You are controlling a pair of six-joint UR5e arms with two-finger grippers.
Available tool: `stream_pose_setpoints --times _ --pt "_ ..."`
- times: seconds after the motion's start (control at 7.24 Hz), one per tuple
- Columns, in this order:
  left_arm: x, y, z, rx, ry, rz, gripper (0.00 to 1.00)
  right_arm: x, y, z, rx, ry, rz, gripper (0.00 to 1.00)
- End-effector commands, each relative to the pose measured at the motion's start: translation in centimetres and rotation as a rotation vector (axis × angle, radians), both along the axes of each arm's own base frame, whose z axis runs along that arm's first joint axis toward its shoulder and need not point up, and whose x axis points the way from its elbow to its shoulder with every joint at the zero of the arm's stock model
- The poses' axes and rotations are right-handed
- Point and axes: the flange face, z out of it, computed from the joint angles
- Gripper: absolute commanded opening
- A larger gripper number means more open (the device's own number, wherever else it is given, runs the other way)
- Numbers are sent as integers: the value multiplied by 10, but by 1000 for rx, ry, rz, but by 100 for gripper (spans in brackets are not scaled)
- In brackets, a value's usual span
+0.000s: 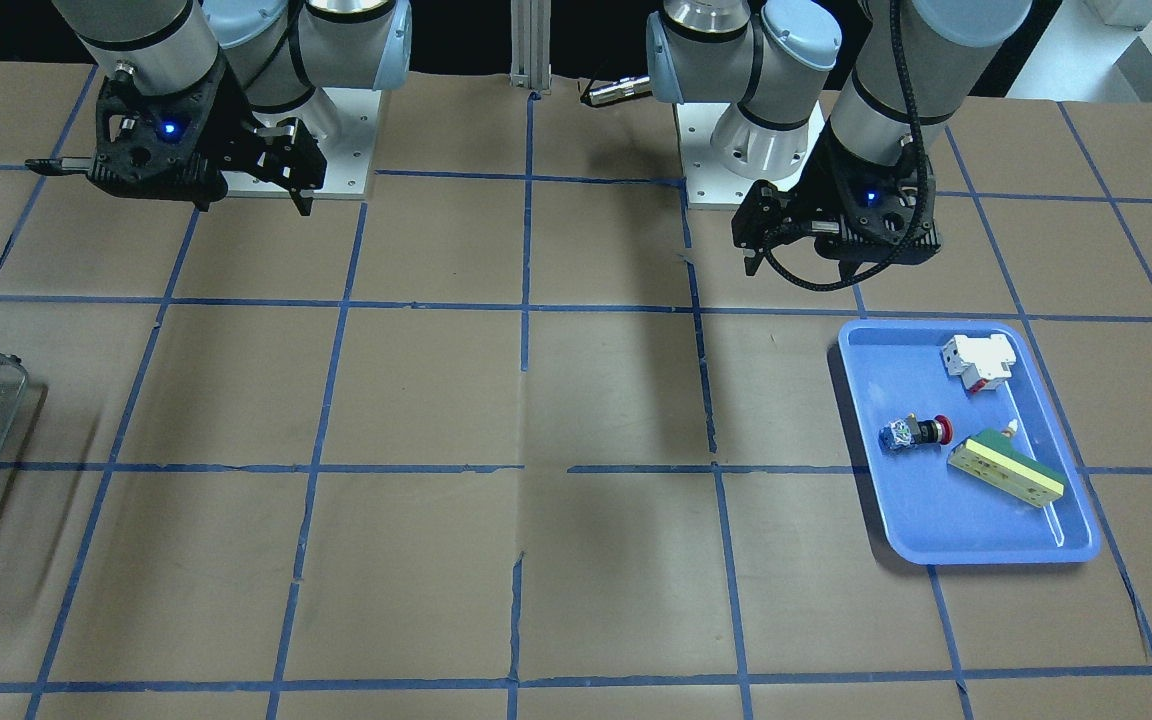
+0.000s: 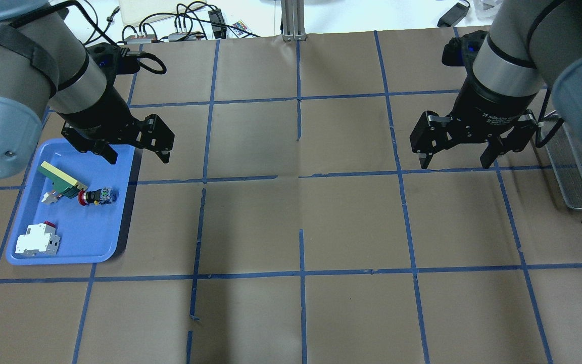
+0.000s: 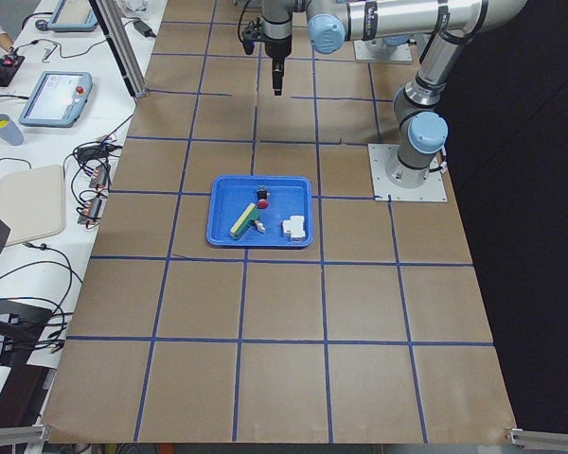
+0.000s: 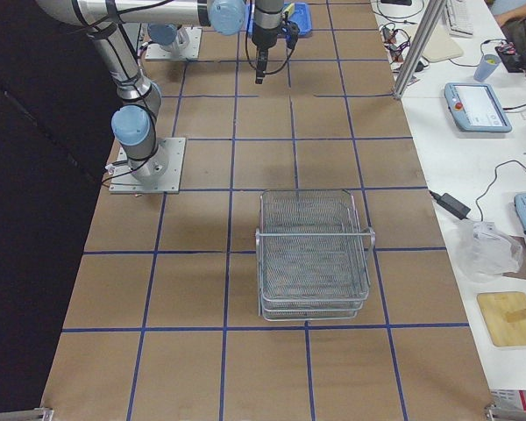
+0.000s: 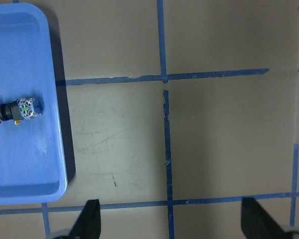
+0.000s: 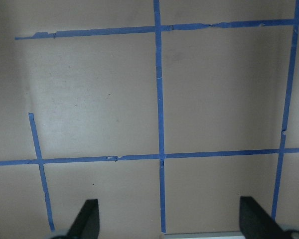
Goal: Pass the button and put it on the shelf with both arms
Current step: 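Lower the left gripper into the blue tray toward the red push-button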
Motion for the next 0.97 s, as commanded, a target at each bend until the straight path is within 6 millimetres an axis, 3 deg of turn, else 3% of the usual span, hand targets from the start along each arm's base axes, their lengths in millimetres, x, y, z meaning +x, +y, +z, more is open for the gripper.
stream_pose_setpoints --times 0.0,0.28,0.41,0.83 --pt "0 3 5 -10 -1 -5 100 0 1 0 1 0 0 100" --pt "18 15 17 6 -113 -91 100 0 1 0 1 0 0 100" --pt "29 16 13 34 -123 -103 100 0 1 0 1 0 0 100" --pt "118 -1 -10 87 -78 -234 100 0 2 -1 4 0 1 100"
